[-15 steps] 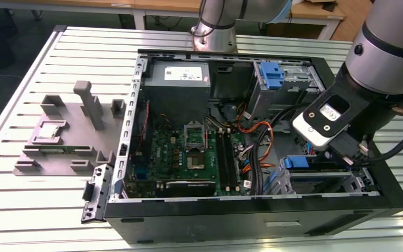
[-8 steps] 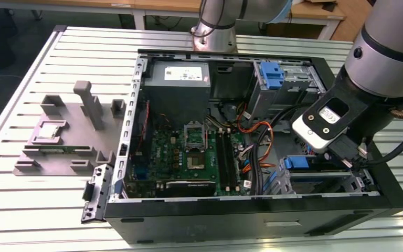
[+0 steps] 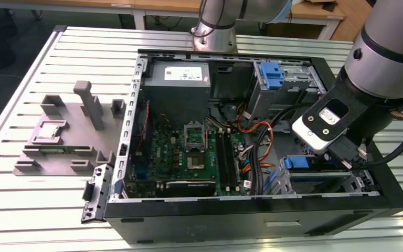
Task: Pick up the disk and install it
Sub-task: 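Insert the second disk wire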
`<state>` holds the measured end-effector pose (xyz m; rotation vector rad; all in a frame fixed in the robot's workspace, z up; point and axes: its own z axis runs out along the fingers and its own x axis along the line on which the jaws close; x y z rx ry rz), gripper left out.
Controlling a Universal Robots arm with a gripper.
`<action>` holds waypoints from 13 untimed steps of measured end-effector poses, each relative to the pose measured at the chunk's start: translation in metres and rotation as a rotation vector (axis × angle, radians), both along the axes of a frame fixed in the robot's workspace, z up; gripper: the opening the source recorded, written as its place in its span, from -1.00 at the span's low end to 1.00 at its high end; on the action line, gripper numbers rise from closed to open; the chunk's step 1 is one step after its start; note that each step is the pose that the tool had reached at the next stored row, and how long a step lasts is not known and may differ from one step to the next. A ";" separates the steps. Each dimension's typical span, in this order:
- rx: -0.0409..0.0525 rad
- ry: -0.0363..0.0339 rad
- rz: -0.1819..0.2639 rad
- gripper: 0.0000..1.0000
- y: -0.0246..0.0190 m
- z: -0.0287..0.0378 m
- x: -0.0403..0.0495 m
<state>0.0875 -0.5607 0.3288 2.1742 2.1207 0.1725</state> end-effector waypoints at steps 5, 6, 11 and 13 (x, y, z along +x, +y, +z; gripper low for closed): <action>0.0002 0.0000 0.000 -0.65 -0.0001 -0.0001 0.0000; 0.0002 -0.0001 0.000 -0.53 -0.0001 -0.0001 0.0000; 0.0004 0.0000 0.000 -0.53 -0.0001 0.0076 0.0000; 0.0003 0.0000 0.000 -0.53 -0.0001 0.0107 0.0000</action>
